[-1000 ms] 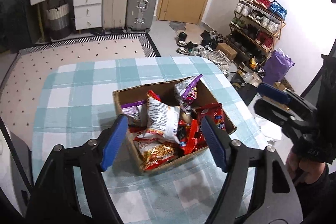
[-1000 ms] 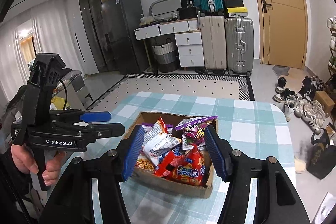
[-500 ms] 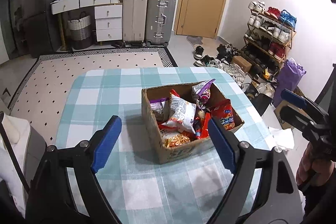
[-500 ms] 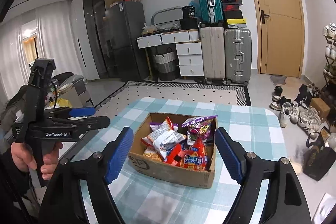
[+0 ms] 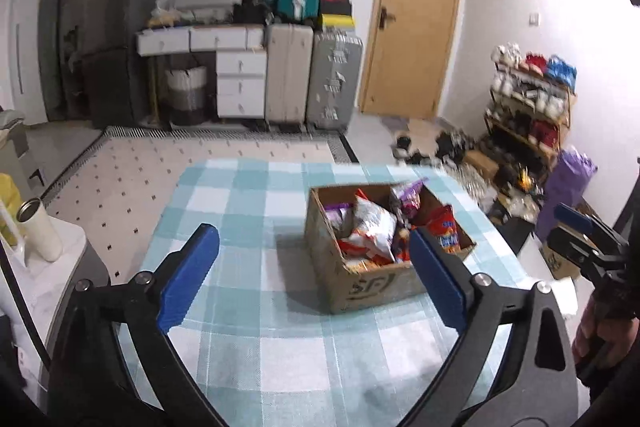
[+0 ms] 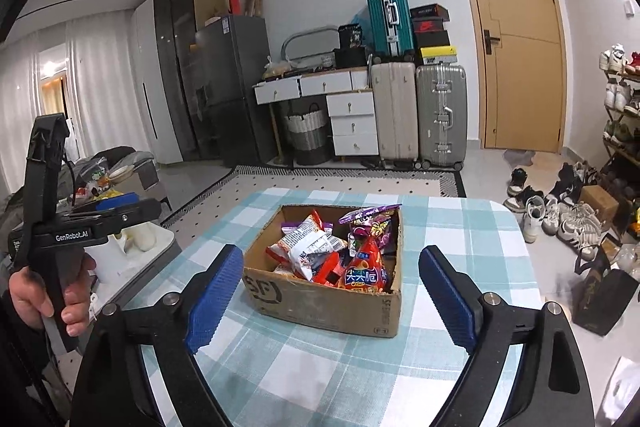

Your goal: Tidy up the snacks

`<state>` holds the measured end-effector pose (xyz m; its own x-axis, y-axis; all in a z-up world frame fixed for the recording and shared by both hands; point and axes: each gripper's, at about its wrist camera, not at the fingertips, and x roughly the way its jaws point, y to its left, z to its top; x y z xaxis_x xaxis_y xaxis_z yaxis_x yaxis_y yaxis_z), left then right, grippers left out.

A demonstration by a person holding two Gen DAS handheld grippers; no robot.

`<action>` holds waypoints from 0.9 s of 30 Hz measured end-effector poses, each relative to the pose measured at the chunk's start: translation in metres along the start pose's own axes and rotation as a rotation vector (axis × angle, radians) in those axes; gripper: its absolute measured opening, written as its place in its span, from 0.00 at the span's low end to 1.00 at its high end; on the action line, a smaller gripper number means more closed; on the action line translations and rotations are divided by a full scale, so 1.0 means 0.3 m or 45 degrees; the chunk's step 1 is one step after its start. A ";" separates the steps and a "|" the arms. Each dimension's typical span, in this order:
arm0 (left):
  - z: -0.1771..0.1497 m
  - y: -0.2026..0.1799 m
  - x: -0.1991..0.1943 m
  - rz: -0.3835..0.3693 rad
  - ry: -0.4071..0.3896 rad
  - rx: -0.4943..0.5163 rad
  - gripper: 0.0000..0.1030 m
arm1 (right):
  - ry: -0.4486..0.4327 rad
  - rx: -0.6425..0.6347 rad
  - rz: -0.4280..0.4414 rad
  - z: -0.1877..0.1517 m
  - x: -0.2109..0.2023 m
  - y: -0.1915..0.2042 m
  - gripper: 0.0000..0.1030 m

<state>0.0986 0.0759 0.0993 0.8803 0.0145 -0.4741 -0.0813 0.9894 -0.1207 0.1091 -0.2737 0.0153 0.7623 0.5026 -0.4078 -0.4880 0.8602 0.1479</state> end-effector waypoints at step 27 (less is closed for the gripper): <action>-0.339 0.051 0.106 0.168 -0.117 0.079 0.99 | -0.267 -0.005 -0.245 -0.291 -0.129 -0.064 0.92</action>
<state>0.0778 0.0767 -0.0062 0.9033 0.1552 -0.4000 -0.1724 0.9850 -0.0071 0.0517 -0.3172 -0.0505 0.9122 0.3373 -0.2326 -0.3271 0.9414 0.0822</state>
